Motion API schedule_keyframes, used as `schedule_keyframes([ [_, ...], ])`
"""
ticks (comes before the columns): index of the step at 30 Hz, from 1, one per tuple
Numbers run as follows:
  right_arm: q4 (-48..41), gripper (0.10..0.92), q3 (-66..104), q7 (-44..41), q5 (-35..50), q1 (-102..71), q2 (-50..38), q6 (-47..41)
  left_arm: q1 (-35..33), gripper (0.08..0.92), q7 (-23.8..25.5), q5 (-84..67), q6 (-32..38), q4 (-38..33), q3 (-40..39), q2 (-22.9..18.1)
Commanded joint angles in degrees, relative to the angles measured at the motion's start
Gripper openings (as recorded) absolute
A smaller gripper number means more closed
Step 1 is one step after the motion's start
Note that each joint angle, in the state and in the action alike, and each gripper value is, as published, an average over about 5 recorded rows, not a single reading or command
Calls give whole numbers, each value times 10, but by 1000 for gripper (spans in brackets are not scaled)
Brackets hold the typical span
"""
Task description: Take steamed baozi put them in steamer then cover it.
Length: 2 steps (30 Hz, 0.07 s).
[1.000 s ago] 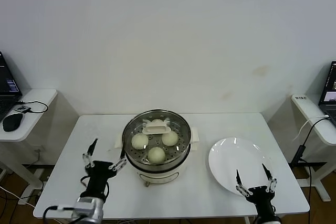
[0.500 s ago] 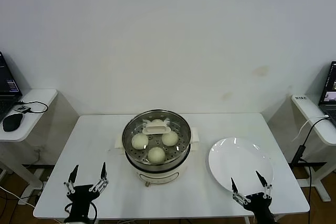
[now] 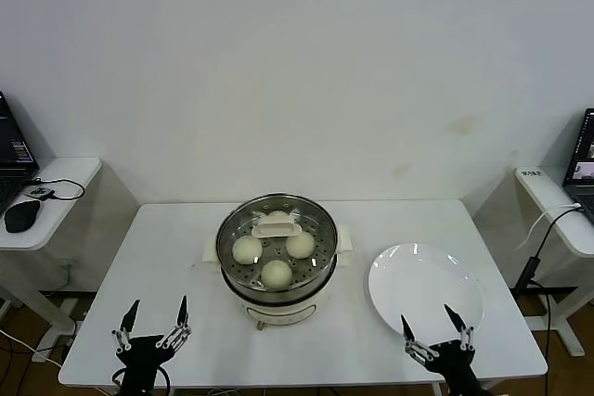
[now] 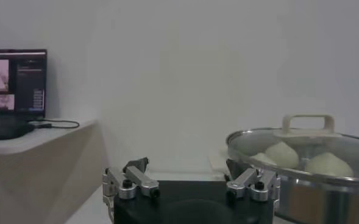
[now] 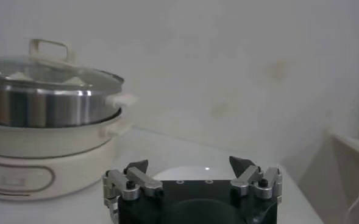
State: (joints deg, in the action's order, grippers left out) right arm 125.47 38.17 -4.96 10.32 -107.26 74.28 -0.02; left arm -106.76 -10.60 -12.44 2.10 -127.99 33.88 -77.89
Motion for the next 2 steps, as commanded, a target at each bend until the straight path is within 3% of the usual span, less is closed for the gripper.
schedule_keyframes([
  [1, 17, 823, 1, -27, 85, 5, -4, -18, -5, 823, 5, -21, -13, 5, 8, -11],
  [2, 17, 823, 1, -27, 85, 6, -4, -16, -5, 823, 4, -22, -13, 6, 8, -12],
])
